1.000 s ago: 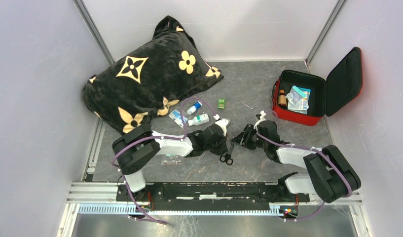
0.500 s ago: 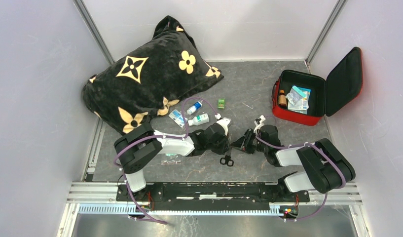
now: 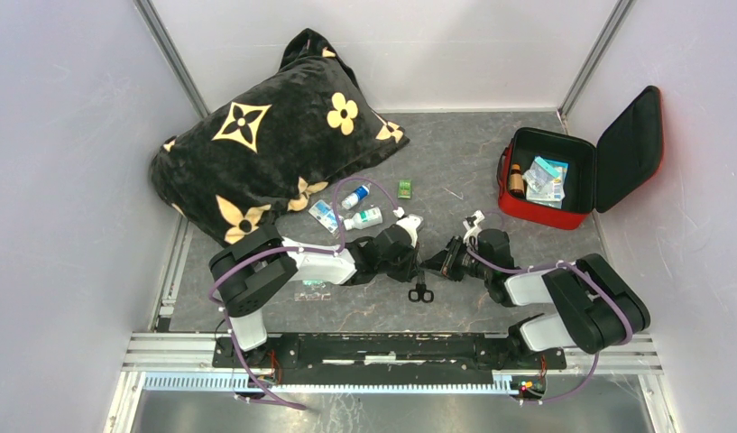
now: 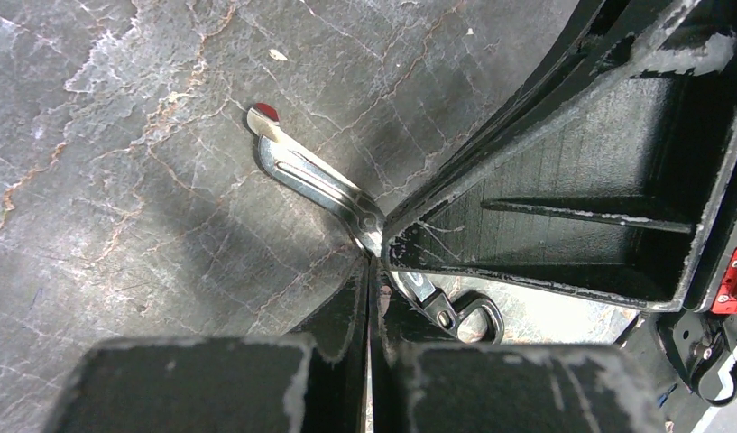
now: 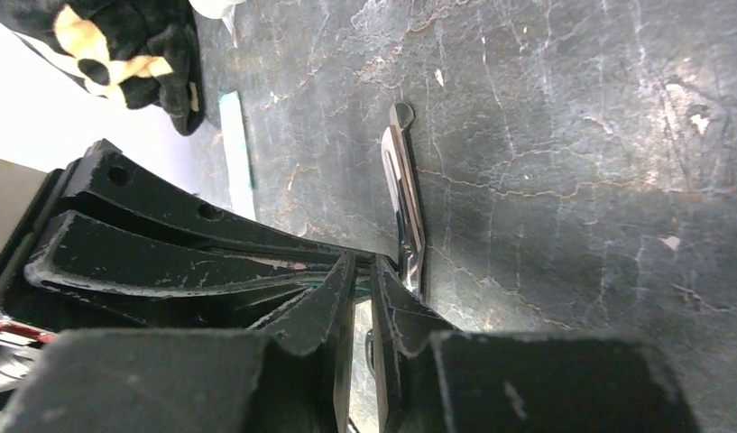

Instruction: Organize the medicine kit

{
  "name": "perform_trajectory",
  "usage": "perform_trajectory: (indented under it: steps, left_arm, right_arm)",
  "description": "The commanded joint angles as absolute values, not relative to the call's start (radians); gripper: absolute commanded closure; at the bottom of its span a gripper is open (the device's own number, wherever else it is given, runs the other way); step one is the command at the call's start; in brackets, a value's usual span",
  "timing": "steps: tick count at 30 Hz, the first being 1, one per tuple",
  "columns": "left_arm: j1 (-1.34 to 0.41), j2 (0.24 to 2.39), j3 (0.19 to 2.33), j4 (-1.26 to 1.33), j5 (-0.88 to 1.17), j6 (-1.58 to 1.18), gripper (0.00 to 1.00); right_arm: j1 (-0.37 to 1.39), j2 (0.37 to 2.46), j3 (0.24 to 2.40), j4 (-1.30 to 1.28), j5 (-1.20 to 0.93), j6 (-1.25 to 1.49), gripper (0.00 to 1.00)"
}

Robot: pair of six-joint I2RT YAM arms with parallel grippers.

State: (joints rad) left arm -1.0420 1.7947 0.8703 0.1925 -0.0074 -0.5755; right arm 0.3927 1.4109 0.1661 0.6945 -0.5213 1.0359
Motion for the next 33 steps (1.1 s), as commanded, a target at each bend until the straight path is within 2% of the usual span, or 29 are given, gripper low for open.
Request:
perform_trajectory:
  steps: [1,6,8,12,21,27,31,33]
  left_arm:
    - [-1.039,1.816,0.852,0.102,-0.069,-0.54,0.98]
    - [-1.025,1.713,0.858,0.043,-0.094,-0.552,0.97]
    - [-1.024,1.673,0.87,0.009,-0.101,-0.556,0.88]
    - [-1.025,1.619,0.887,-0.057,-0.081,-0.579,0.77]
    - [-1.025,1.619,0.872,-0.035,-0.051,-0.635,0.6]
    - [-1.025,1.657,0.872,-0.007,-0.034,-0.645,0.58]
    - [-1.023,1.611,0.864,-0.041,-0.104,-0.661,0.58]
    - [-1.012,1.554,0.85,-0.066,-0.166,-0.666,0.56]
  right_arm:
    - [0.403,1.341,0.201,0.609,-0.515,0.963,0.83]
    - [0.403,1.189,0.351,0.119,-0.258,0.692,0.81]
    - [0.402,1.157,0.407,-0.025,-0.177,0.606,0.81]
    - [0.403,1.145,0.469,-0.218,-0.13,0.494,0.8]
    - [0.458,1.231,0.471,-0.213,-0.217,0.463,0.81]
    - [0.498,1.242,0.435,-0.143,-0.286,0.507,0.81]
    - [0.528,1.25,0.452,-0.149,-0.234,0.515,0.73]
    - [0.552,1.239,0.479,-0.181,-0.15,0.518,0.65]
